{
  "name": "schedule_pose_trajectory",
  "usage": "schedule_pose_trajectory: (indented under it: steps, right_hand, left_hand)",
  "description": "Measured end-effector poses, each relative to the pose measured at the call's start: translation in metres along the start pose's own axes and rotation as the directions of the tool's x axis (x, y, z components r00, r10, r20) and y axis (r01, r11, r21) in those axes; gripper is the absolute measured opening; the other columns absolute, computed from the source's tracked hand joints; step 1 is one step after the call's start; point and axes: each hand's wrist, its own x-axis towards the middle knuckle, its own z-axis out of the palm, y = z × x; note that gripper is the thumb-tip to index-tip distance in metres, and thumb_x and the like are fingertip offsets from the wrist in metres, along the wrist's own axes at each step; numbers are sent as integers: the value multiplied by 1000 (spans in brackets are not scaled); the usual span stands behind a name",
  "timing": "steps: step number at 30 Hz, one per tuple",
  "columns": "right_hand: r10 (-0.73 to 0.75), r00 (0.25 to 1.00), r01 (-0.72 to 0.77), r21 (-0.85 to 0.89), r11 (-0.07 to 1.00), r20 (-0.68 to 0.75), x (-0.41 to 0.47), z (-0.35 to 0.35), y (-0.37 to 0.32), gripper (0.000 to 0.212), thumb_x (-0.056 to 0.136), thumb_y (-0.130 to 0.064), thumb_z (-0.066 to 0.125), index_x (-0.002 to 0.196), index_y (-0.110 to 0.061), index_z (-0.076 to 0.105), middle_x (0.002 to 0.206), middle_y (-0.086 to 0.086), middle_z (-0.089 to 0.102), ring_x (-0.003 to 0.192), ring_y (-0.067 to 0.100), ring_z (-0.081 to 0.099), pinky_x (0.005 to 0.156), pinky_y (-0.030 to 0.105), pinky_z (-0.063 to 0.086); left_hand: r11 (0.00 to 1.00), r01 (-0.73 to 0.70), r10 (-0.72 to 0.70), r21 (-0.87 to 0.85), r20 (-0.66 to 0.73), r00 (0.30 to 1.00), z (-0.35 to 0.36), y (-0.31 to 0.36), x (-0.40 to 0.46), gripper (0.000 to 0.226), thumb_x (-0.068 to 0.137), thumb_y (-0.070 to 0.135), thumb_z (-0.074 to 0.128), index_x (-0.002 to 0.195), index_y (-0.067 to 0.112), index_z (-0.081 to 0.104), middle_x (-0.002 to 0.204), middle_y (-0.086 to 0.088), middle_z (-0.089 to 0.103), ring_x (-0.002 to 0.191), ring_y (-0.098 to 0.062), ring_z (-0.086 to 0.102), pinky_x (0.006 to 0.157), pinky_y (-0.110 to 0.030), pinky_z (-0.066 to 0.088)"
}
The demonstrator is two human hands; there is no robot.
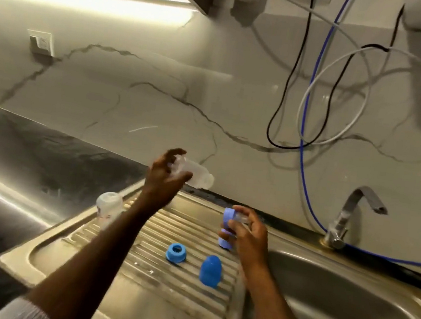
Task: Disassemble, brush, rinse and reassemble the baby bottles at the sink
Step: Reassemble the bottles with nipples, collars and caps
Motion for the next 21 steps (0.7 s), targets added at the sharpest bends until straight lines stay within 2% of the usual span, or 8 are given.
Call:
schedule_pose_trajectory:
  steps: [4, 6, 9, 11, 13, 16, 18, 21]
  right_hand:
    - [88, 993, -64, 267, 962, -78, -16, -59, -8, 28, 89, 11, 59, 107, -11, 64, 95, 11, 69, 78, 21, 65, 62, 32, 59]
    - [109, 985, -56, 353, 934, -133, -22, -93, -14, 23, 89, 7, 62, 105, -10, 62, 87, 9, 69, 72, 18, 65, 60, 29, 59]
    - [162, 963, -44, 465, 884, -217, -26, -138, -18, 18, 94, 0, 59, 110, -9, 62, 88, 14, 64, 73, 20, 65, 63, 32, 61]
    - [188, 949, -28, 528, 849, -253, -28, -160, -16, 28, 96, -5, 59, 124, -7, 60, 97, 18, 68, 81, 25, 70, 68, 37, 62]
    - [185, 944, -10, 537, 844, -273, -28, -172, -12, 40, 94, -10, 62, 133, -9, 57, 113, 19, 70, 94, 30, 72, 73, 41, 62]
    - [146, 955, -4, 479, 878, -260, -25, -174, -11, 53, 80, -19, 69, 131, -11, 59, 119, 14, 71, 100, 27, 73, 73, 36, 61]
    - [117, 964, 0, 436, 900, -240, -23, -171, -10, 47, 79, -19, 69, 125, -11, 63, 111, 12, 74, 93, 23, 74, 71, 32, 60]
    - [88, 974, -2, 380, 925, -209, -21, -172, -9, 26, 91, -11, 64, 117, -11, 65, 103, 9, 76, 89, 21, 74, 75, 34, 61]
  left_hand:
    - [891, 193, -165, -410, 103, 981, 86, 9, -60, 34, 82, -3, 73, 108, 19, 68, 101, -13, 69, 88, -26, 68, 74, -35, 61]
    - [825, 279, -238, -492, 146, 960, 128, 14, -84, 33, 85, -14, 65, 108, 10, 65, 101, -17, 67, 85, -26, 68, 71, -33, 61]
    - [740, 395, -323, -545, 228, 918, 173, 21, -105, 27, 87, -12, 62, 108, 5, 61, 104, -18, 65, 92, -29, 69, 76, -41, 61]
    - [738, 436, -340, -515, 274, 900, 195, 20, -117, 27, 87, -8, 62, 109, 9, 61, 108, -17, 67, 100, -32, 69, 84, -48, 61]
    - [803, 430, -326, -412, 301, 896, 208, 16, -129, 28, 86, -4, 64, 108, 13, 63, 107, -15, 69, 102, -31, 69, 89, -50, 59]
    - [884, 385, -251, -265, 425, 870, 216, 9, -139, 30, 83, 12, 72, 109, 20, 59, 111, -11, 65, 98, -28, 69, 78, -41, 63]
    - [935, 314, -197, -164, 497, 845, 216, 4, -140, 44, 76, 32, 80, 114, 30, 57, 118, 0, 63, 101, -20, 68, 75, -34, 62]
    - [981, 180, -129, -68, 467, 875, 216, 0, -137, 54, 73, 48, 86, 117, 37, 58, 115, 13, 66, 103, -6, 67, 80, -26, 60]
